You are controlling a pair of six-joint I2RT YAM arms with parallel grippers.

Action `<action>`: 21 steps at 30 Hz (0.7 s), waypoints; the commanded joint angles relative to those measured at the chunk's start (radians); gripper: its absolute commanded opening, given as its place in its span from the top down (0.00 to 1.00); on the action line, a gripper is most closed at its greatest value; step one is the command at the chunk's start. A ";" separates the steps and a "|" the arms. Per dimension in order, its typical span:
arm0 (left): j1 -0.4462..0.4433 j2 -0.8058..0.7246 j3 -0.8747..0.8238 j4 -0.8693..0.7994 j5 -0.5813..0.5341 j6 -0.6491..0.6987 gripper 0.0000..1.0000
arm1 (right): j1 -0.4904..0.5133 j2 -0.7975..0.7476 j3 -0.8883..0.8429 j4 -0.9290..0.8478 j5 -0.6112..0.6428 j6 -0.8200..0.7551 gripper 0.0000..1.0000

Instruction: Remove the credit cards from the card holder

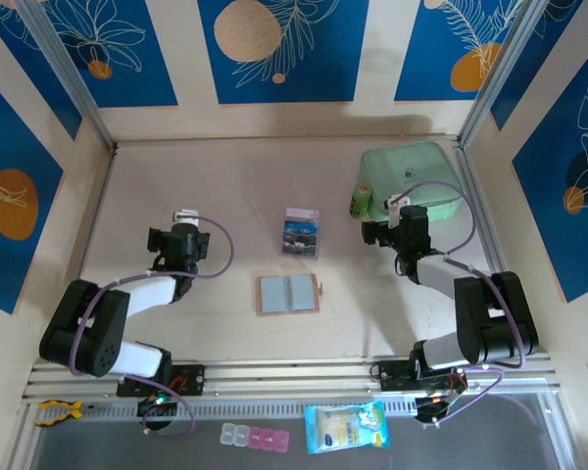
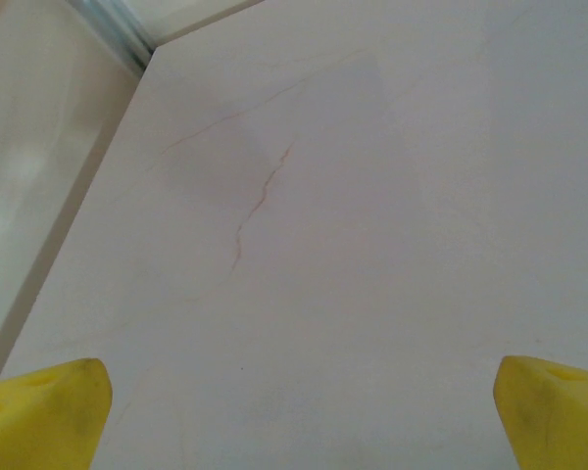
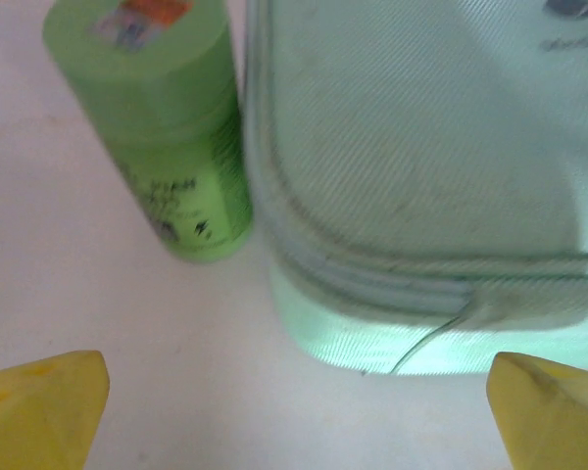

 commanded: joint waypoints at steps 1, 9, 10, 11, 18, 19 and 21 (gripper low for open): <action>0.036 0.035 0.005 0.189 0.076 0.039 0.01 | -0.033 0.006 -0.032 0.159 -0.049 0.040 0.01; 0.131 0.081 0.021 0.223 0.326 -0.050 0.01 | -0.084 0.082 -0.049 0.267 -0.107 0.085 0.01; 0.137 0.100 -0.003 0.279 0.334 -0.053 0.01 | -0.090 0.081 -0.048 0.264 -0.116 0.091 0.01; 0.145 0.110 -0.015 0.311 0.340 -0.058 0.01 | -0.095 0.086 -0.050 0.274 -0.124 0.095 0.01; 0.188 0.158 -0.074 0.454 0.459 -0.072 0.01 | -0.116 0.112 -0.101 0.379 -0.200 0.091 0.01; 0.189 0.142 -0.066 0.409 0.463 -0.078 0.01 | -0.117 0.109 -0.098 0.367 -0.200 0.091 0.01; 0.190 0.153 -0.066 0.430 0.465 -0.074 0.01 | -0.117 0.111 -0.096 0.367 -0.200 0.090 0.01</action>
